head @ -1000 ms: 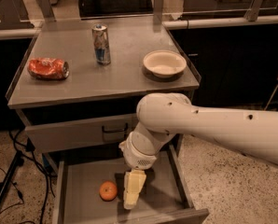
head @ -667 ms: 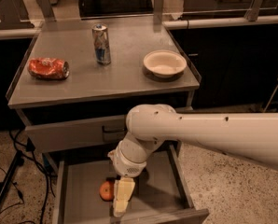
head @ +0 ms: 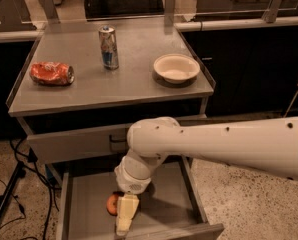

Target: Pick orange from middle drawer and place on counter

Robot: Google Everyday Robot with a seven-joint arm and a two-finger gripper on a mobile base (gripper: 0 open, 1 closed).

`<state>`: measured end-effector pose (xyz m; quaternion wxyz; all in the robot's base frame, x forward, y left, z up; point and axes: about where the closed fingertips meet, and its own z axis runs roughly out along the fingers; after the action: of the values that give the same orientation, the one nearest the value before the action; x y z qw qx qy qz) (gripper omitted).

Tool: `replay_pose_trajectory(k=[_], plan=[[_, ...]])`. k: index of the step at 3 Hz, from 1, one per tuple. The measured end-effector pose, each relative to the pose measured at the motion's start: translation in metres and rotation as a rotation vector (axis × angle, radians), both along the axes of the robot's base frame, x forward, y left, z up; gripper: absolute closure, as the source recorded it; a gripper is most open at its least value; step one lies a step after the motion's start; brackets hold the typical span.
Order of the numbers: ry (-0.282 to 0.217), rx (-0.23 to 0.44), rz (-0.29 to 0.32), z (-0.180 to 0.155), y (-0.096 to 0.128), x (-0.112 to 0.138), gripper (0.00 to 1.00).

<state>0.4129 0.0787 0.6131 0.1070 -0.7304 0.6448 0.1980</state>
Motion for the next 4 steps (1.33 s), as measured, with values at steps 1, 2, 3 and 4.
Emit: replay_pose_trajectory(k=[1,2,3,4], plan=[[0.002,-0.066,-0.061,-0.023,0.003,0.013,0.0],[0.012,-0.084,-0.12,-0.038,0.002,0.024,0.0],[0.014,-0.084,-0.124,-0.038,0.002,0.024,0.0],[0.05,-0.067,-0.14,-0.048,0.006,0.019,0.0]])
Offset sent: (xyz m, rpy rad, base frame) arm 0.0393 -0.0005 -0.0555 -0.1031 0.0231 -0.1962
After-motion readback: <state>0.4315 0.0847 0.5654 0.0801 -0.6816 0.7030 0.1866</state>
